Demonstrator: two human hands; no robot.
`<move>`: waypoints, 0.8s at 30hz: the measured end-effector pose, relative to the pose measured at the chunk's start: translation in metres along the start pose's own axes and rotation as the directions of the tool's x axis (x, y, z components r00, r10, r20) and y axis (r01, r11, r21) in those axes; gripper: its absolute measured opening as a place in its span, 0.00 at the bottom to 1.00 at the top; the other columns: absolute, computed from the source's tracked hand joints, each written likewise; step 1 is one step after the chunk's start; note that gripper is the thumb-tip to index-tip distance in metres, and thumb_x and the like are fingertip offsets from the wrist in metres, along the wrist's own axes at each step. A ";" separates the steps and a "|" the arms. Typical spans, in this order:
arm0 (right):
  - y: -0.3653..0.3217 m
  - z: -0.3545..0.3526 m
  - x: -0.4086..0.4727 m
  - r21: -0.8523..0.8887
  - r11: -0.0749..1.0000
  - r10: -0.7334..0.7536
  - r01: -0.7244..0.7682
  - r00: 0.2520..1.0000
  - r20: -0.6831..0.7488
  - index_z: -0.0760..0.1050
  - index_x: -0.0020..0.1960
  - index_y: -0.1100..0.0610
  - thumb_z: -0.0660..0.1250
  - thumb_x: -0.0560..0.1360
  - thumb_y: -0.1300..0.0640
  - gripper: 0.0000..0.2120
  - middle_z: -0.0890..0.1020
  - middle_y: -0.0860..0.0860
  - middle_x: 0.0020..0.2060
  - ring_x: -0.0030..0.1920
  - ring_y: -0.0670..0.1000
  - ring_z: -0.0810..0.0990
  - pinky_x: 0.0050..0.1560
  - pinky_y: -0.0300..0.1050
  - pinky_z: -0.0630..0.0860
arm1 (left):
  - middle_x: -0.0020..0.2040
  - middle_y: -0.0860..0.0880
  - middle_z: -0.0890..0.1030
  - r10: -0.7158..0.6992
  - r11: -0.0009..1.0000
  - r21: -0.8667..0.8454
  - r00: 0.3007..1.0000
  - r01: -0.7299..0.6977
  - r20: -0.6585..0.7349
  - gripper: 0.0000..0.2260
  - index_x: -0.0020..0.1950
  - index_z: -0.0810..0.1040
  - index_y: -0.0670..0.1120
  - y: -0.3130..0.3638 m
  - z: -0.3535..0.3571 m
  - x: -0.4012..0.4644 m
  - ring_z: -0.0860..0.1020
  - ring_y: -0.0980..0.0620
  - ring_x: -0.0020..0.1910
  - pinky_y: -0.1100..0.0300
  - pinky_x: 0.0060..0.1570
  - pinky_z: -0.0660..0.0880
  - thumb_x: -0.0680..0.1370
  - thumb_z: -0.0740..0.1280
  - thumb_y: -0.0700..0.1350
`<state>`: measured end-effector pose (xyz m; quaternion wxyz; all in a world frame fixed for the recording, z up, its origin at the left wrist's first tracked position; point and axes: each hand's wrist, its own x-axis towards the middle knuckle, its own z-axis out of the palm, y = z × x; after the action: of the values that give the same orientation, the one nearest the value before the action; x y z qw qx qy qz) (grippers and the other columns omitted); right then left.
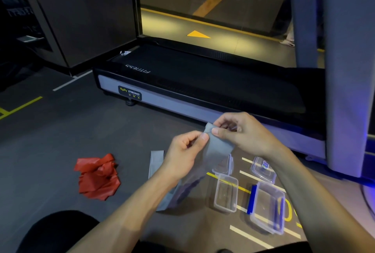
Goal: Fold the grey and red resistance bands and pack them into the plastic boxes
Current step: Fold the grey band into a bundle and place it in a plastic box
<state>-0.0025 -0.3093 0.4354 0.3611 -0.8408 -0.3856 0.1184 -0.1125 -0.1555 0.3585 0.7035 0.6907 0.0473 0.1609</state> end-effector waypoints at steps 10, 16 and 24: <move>0.002 0.005 0.003 -0.028 1.000 0.000 0.002 0.997 0.071 0.84 0.49 0.51 0.68 0.81 0.52 0.06 0.85 0.48 0.42 0.44 0.49 0.82 0.49 0.52 0.77 | 0.26 0.61 0.70 -0.004 0.997 0.072 0.991 0.014 -0.132 0.10 0.44 0.83 0.42 0.002 0.003 0.001 0.67 0.63 0.27 0.70 0.31 0.62 0.82 0.67 0.44; 0.003 0.009 0.004 0.059 0.998 0.015 -0.017 0.999 0.037 0.82 0.56 0.52 0.69 0.81 0.55 0.06 0.86 0.50 0.48 0.50 0.50 0.83 0.58 0.54 0.78 | 0.36 0.56 0.84 -0.060 0.997 -0.052 0.988 0.053 -0.145 0.06 0.50 0.84 0.44 0.004 0.004 0.003 0.78 0.64 0.36 0.70 0.38 0.71 0.81 0.69 0.44; -0.003 0.014 0.003 0.159 0.986 0.037 -0.047 0.997 0.068 0.81 0.54 0.54 0.72 0.79 0.52 0.07 0.85 0.53 0.46 0.44 0.46 0.81 0.48 0.48 0.78 | 0.28 0.58 0.73 -0.024 0.999 -0.049 0.985 0.015 -0.174 0.09 0.41 0.80 0.44 0.004 0.001 0.003 0.68 0.63 0.29 0.70 0.31 0.65 0.81 0.69 0.43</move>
<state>-0.0087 -0.2982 0.4280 0.4124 -0.8127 -0.3684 0.1836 -0.1095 -0.1559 0.3629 0.7145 0.6565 0.1114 0.2148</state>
